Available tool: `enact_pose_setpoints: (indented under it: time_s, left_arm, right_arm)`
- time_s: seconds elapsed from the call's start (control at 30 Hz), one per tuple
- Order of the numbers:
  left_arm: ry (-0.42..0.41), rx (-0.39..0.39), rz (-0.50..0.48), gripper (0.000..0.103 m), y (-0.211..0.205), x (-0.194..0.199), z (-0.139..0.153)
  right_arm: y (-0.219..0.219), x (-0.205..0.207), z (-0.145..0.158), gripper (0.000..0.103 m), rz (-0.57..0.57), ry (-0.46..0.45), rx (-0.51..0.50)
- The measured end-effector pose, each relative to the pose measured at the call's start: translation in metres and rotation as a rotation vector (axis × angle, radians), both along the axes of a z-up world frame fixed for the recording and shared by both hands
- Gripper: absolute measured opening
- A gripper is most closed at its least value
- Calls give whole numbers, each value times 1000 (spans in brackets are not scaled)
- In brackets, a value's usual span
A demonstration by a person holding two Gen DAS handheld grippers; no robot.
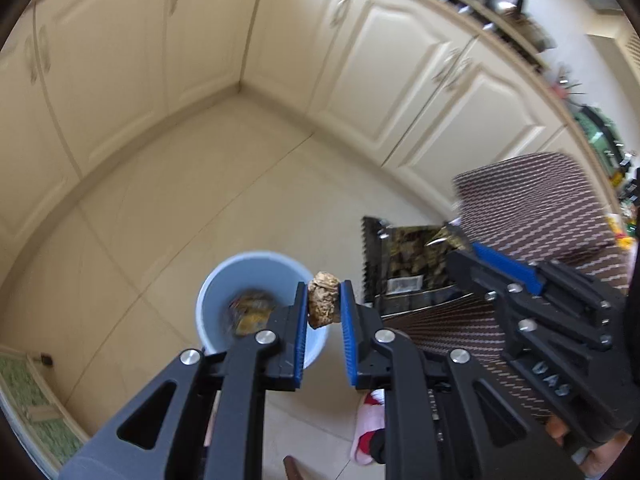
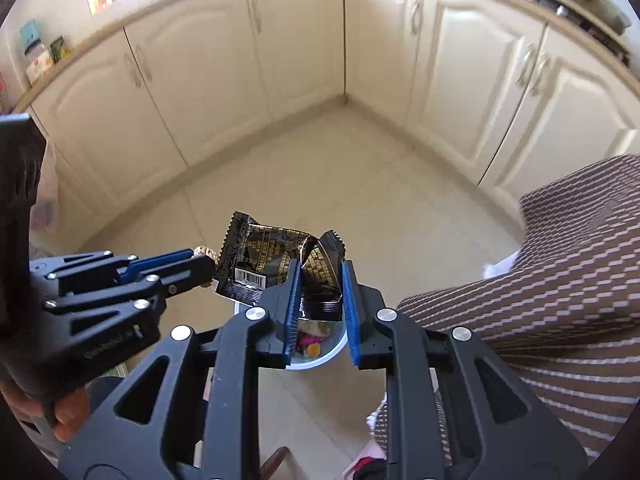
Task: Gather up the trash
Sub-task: 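Carry both items over the blue bin and open both tools to drop them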
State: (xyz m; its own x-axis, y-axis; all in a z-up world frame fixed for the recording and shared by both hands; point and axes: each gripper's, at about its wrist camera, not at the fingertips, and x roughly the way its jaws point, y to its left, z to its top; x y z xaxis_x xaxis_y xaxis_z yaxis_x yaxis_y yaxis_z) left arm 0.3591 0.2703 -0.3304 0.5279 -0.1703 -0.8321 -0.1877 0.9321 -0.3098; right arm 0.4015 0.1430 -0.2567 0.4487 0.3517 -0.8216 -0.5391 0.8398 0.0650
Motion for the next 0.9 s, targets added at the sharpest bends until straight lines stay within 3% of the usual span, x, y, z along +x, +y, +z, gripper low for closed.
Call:
enact_pose_setpoints:
  time_s: [0.17, 0.33, 0.47, 0.6, 0.9]
  left_arm:
    - [99, -76, 36, 15, 22, 16, -63]
    - [128, -113, 43, 16, 28, 25, -97]
    - [177, -133, 65, 33, 35, 32, -124]
    - [200, -134, 72, 48, 37, 35, -132]
    - [235, -113, 101, 48, 40, 33, -134]
  right_arm:
    - [17, 25, -45, 20, -1, 64, -50]
    - [23, 38, -76, 20, -4, 111, -86]
    - [26, 44, -97, 20, -9, 145, -95]
    - [32, 48, -112, 20, -6, 172, -96]
    - [43, 51, -130, 20, -1, 203, -106]
